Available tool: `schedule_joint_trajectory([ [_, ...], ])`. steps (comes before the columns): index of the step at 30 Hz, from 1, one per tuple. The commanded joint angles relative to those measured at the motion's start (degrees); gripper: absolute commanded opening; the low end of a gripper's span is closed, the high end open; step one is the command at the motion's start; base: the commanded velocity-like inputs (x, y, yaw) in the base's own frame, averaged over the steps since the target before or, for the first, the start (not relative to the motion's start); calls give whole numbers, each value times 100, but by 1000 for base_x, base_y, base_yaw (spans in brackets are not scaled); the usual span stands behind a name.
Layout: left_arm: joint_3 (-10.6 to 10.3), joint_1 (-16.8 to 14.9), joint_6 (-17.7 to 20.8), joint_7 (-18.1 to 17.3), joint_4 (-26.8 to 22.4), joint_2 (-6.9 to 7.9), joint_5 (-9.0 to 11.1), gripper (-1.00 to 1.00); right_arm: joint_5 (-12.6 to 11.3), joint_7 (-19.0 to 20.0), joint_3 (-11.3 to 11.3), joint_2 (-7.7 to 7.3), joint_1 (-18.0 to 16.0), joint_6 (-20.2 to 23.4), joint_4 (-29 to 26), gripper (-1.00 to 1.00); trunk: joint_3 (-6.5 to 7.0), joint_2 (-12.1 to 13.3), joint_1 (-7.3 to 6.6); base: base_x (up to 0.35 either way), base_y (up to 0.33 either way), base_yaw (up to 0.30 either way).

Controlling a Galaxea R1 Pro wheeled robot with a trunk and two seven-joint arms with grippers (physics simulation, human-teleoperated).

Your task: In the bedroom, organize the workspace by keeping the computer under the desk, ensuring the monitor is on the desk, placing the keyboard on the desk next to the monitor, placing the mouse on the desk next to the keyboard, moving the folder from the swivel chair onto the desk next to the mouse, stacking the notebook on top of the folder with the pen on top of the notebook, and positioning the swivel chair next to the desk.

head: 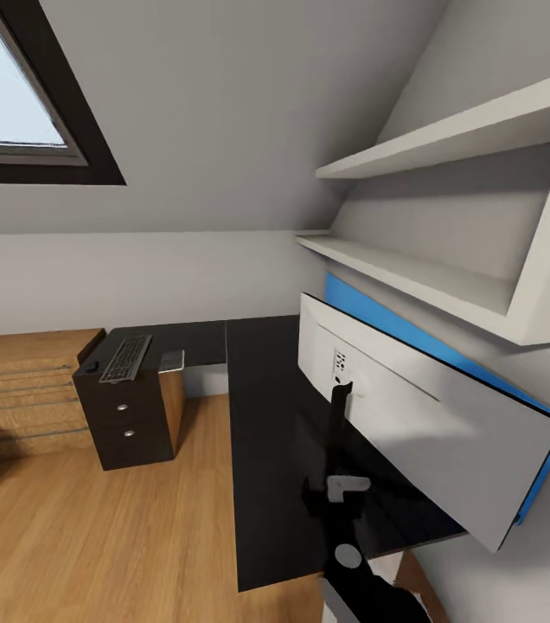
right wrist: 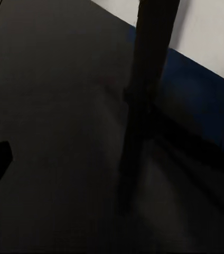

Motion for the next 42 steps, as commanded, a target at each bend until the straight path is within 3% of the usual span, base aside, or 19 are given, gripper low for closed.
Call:
schedule_joint_trajectory([
  [1,-48,4,-7,32,-16,5,32,100,29,-29,19,81,-57,-70,167,100,-8,-8,2,0,2,0],
  [4,-49,4,-7,33,-16,6,33,100,190,-14,13,308,-401,-343,820,100,-8,-8,2,0,0,0],
  [5,-49,4,-7,33,-16,3,33,100,225,5,11,412,-713,-503,1343,100,-8,-8,2,0,0,0],
  [6,-50,4,-7,33,-16,3,34,100,250,78,10,556,-1245,-691,2249,100,-8,-8,2,0,0,0],
  [10,-50,4,-7,33,-16,11,34,100,255,427,4,665,-2055,-976,3500,100,-8,-8,2,0,0,0],
  [16,-50,4,-7,33,-16,10,34,100,94,935,-148,672,-2557,-1185,4177,100,-8,-8,2,0,0,0],
  [17,-50,4,-7,37,-16,15,34,100,-16,1126,-217,611,-2649,-1223,4303,100,-8,-8,2,0,0,0],
  [20,-48,4,-7,40,-16,25,39,100,-110,1416,-267,459,-2705,-1254,4384,100,-8,-8,2,0,0,0],
  [21,-44,5,-7,42,-16,30,41,100,-214,1781,-342,358,-2729,-1269,4422,100,-8,-8,2,0,0,0],
  [25,-42,4,-10,42,-16,32,39,100,-442,2104,-559,300,-2740,-1273,4442,100,-8,-8,2,0,0,0],
  [31,-36,6,-14,47,-16,33,44,100,-771,2244,-850,236,-2744,-1267,4448,100,-8,-8,2,0,0,0],
  [42,-32,5,-17,42,-16,33,125,100,-889,2395,-928,236,-2745,-1278,4446,100,-8,-8,2,0,0,0],
])
